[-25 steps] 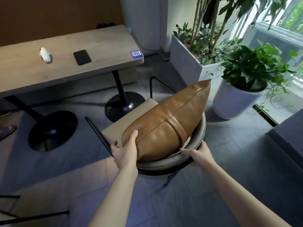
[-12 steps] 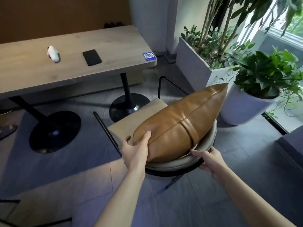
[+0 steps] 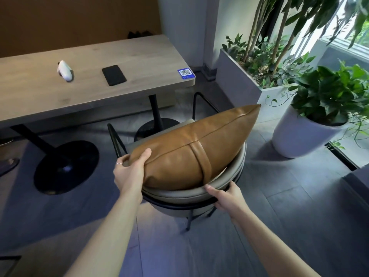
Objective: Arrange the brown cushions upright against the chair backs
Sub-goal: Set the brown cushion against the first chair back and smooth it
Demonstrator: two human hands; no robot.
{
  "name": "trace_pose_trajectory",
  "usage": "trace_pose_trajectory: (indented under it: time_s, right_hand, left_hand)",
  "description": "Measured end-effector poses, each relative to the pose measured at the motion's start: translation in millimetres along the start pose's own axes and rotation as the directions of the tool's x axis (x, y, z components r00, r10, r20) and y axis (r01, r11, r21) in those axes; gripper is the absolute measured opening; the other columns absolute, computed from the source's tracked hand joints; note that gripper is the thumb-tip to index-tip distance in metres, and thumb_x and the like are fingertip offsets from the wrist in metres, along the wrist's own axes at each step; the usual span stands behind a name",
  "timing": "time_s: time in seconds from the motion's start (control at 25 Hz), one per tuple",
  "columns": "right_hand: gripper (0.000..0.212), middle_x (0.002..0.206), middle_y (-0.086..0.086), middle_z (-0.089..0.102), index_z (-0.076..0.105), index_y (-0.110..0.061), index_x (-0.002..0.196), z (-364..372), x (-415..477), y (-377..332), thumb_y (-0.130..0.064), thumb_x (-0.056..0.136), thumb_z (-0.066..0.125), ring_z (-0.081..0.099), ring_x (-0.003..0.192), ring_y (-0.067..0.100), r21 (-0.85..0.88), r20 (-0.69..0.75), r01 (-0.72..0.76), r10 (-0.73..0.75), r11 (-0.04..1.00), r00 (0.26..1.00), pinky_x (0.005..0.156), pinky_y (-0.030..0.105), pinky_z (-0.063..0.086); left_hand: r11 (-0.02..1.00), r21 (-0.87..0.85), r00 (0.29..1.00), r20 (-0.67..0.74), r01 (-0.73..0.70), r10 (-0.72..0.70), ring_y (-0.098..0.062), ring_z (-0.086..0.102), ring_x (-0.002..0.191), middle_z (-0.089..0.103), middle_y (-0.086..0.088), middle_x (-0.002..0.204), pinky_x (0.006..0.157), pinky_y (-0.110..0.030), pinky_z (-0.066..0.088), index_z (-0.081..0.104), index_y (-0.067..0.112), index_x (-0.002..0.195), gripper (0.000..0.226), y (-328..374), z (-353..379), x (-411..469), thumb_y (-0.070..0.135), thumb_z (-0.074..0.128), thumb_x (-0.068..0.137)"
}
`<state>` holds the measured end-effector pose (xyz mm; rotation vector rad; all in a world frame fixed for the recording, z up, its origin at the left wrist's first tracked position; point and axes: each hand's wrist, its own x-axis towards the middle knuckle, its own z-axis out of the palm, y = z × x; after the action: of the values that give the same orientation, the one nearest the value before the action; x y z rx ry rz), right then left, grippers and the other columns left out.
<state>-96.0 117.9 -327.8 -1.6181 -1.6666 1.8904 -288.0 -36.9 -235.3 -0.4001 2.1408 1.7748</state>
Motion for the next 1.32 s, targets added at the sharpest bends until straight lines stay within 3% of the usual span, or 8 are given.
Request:
trace_pose_trajectory:
  time_s: [0.12,0.28,0.48,0.8,0.96,1.04,1.24,1.32]
  right_hand:
    - [0.092,0.117,-0.002,0.065,0.043,-0.025,0.114,34,4,-10,-0.065,0.044,0.088,0.065,0.110,0.023,-0.002,-0.002,-0.004,0.004,1.000,1.000,0.094,0.051,0.057]
    - [0.102,0.123,0.004,0.063,0.036,-0.022,0.125,78,3,-24,-0.067,0.048,0.085,0.061,0.106,0.023,0.001,-0.004,-0.033,0.033,0.999,0.999,0.096,0.051,0.056]
    - [0.080,0.128,0.008,0.057,0.038,-0.011,0.124,110,4,-45,-0.058,0.075,0.081,0.055,0.120,0.031,-0.118,-0.030,0.010,-0.013,0.993,0.999,0.096,0.043,0.049]
    - [0.075,0.113,0.007,0.057,0.030,-0.016,0.108,126,13,-50,-0.068,0.075,0.073,0.058,0.102,0.029,-0.156,0.055,0.053,-0.045,0.986,0.997,0.085,0.042,0.052]
    - [0.079,0.124,0.004,0.063,0.044,-0.023,0.132,78,27,-48,-0.063,0.072,0.076,0.067,0.105,0.029,-0.112,0.090,0.002,0.008,0.994,0.996,0.079,0.049,0.061]
    - [0.087,0.134,0.005,0.060,0.037,-0.027,0.145,49,36,-54,-0.059,0.075,0.076,0.066,0.112,0.032,-0.129,0.045,-0.007,0.013,0.992,0.999,0.074,0.044,0.061]
    - [0.089,0.151,0.006,0.048,0.025,-0.033,0.156,2,68,-84,-0.050,0.084,0.074,0.059,0.121,0.036,-0.116,0.061,-0.052,0.059,0.992,0.996,0.071,0.043,0.059]
    - [0.090,0.155,0.004,0.044,0.019,-0.035,0.159,-6,78,-98,-0.048,0.087,0.072,0.058,0.120,0.034,-0.107,0.104,-0.045,0.056,0.993,0.993,0.076,0.044,0.058]
  left_hand:
    - [0.998,-0.054,1.000,-0.012,-0.027,0.027,-0.027,0.063,0.110,0.064,-0.001,0.127,0.101,-0.047,0.052,0.062,0.033,0.117,0.080,12,-10,27,0.065,0.087,0.047]
    - [0.977,-0.211,0.991,-0.132,-0.025,-0.003,-0.024,0.054,0.116,0.052,0.002,0.135,0.104,-0.041,0.045,0.039,0.030,0.146,0.088,9,-11,40,0.057,0.082,0.075]
    - [0.972,-0.234,0.988,-0.150,0.007,-0.044,-0.024,0.051,0.131,0.052,0.001,0.147,0.111,-0.040,0.040,0.034,0.021,0.156,0.092,19,-6,59,0.061,0.073,0.083]
    - [0.982,-0.187,0.993,-0.120,-0.013,-0.009,-0.025,0.056,0.120,0.056,0.000,0.133,0.108,-0.044,0.045,0.041,0.022,0.145,0.086,31,-18,89,0.061,0.078,0.078]
    - [0.958,0.009,0.857,-0.446,-0.285,0.259,-0.030,0.057,0.123,0.063,-0.011,0.134,0.093,-0.030,0.041,0.061,0.011,0.130,0.043,52,-20,59,0.041,0.053,0.101]
    - [0.903,0.086,0.772,-0.490,-0.420,0.405,-0.030,0.058,0.125,0.067,-0.011,0.132,0.100,-0.033,0.043,0.070,0.010,0.122,0.045,59,-18,46,0.036,0.038,0.105]
    - [0.665,0.278,0.632,-0.210,-0.693,0.746,-0.014,0.062,0.115,0.069,-0.004,0.126,0.100,-0.008,0.036,0.062,0.006,0.137,0.050,72,35,1,0.033,0.030,0.110]
    - [0.560,0.299,0.592,0.022,-0.773,0.805,-0.023,0.062,0.123,0.066,-0.007,0.134,0.111,-0.031,0.043,0.057,0.007,0.141,0.054,74,73,-15,0.039,0.026,0.109]
